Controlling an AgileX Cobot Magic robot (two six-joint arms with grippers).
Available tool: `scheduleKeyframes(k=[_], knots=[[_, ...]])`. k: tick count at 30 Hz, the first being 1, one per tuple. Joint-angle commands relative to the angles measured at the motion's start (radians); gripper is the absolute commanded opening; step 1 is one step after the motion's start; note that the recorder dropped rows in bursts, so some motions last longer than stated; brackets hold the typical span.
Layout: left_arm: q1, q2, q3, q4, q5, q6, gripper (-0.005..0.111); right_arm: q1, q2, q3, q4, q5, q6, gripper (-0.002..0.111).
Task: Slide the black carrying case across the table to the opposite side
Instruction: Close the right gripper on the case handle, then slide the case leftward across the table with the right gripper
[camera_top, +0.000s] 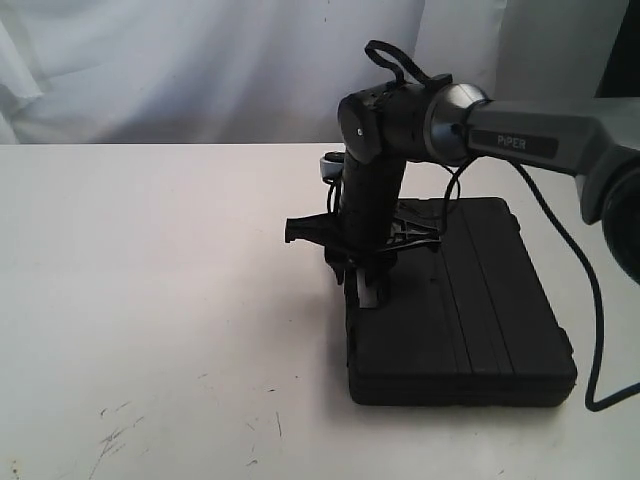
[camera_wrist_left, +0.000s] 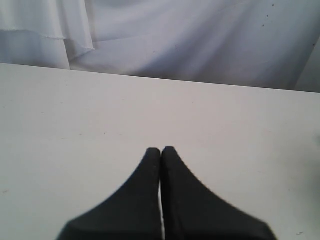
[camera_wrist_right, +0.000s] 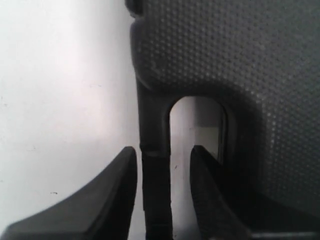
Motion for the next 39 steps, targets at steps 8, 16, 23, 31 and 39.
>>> scheduleKeyframes(k=[8, 16, 23, 31, 39], knots=[[0.002, -0.004, 0.005, 0.0, -0.007, 0.002, 0.0, 0.041, 0.007, -0.009, 0.008, -0.033, 0.012, 0.033], [0.002, -0.004, 0.005, 0.0, -0.007, 0.002, 0.0, 0.041, 0.008, -0.009, -0.015, -0.027, 0.034, 0.033], [0.002, -0.004, 0.005, 0.0, -0.007, 0.002, 0.0, 0.041, 0.008, -0.009, -0.015, -0.013, 0.034, 0.024], [0.002, -0.004, 0.005, 0.0, -0.007, 0.002, 0.0, 0.041, 0.008, -0.009, -0.015, 0.018, 0.033, 0.007], [0.002, -0.004, 0.005, 0.0, -0.007, 0.002, 0.0, 0.043, 0.008, -0.014, 0.002, 0.011, 0.029, 0.0]])
